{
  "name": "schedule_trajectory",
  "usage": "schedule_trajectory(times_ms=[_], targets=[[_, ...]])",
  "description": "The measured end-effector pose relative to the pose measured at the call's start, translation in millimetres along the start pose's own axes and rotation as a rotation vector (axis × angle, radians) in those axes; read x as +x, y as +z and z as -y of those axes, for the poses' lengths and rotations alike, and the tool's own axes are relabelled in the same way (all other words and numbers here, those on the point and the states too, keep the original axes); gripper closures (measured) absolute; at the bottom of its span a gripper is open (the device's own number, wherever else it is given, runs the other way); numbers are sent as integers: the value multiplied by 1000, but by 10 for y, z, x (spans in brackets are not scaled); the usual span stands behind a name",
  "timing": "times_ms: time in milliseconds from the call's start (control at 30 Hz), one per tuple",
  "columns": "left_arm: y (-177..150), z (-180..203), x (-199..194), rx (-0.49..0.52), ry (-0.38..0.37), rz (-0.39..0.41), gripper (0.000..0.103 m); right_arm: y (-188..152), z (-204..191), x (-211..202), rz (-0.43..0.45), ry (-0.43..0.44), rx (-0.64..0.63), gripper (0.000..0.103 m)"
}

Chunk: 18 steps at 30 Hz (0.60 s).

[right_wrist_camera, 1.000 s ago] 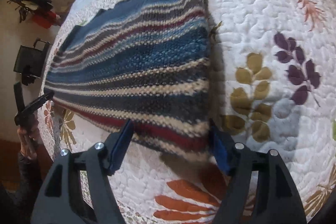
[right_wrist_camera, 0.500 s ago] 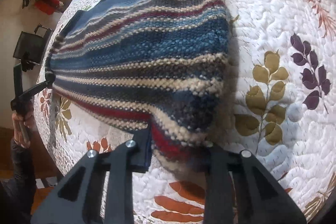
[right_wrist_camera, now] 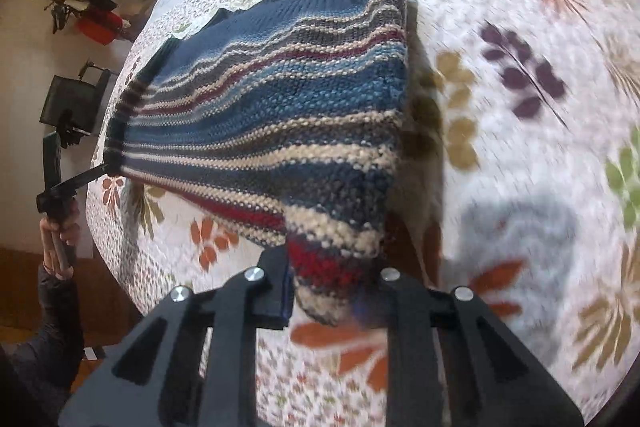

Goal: Fold small clothes

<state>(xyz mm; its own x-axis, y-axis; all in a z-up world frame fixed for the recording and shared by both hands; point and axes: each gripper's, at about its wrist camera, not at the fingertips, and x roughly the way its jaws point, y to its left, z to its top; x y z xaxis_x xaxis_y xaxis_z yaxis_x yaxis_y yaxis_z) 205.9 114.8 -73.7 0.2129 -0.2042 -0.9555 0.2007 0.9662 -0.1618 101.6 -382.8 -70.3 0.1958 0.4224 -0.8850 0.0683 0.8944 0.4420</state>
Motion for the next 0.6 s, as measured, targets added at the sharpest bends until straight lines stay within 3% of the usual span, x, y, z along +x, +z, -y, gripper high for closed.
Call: schedule_trajectory(times_ms=[233, 300, 433, 567, 600], targets=[[-545, 130, -194, 30, -82, -55, 90, -729, 145, -236, -54, -37, 16, 82], [-717, 200, -197, 65, -52, -64, 90, -869, 173, -258, -70, -51, 13, 82], [-833, 348, -103, 150, 83, -31, 87, -974, 215, -116, -112, -86, 0, 75], [-791, 408, -26, 149, 200, 4, 50, -919, 211, 20, -110, -169, 3, 61], [-791, 406, -54, 142, 208, 16, 48, -901, 186, -4, -95, -187, -1, 61]])
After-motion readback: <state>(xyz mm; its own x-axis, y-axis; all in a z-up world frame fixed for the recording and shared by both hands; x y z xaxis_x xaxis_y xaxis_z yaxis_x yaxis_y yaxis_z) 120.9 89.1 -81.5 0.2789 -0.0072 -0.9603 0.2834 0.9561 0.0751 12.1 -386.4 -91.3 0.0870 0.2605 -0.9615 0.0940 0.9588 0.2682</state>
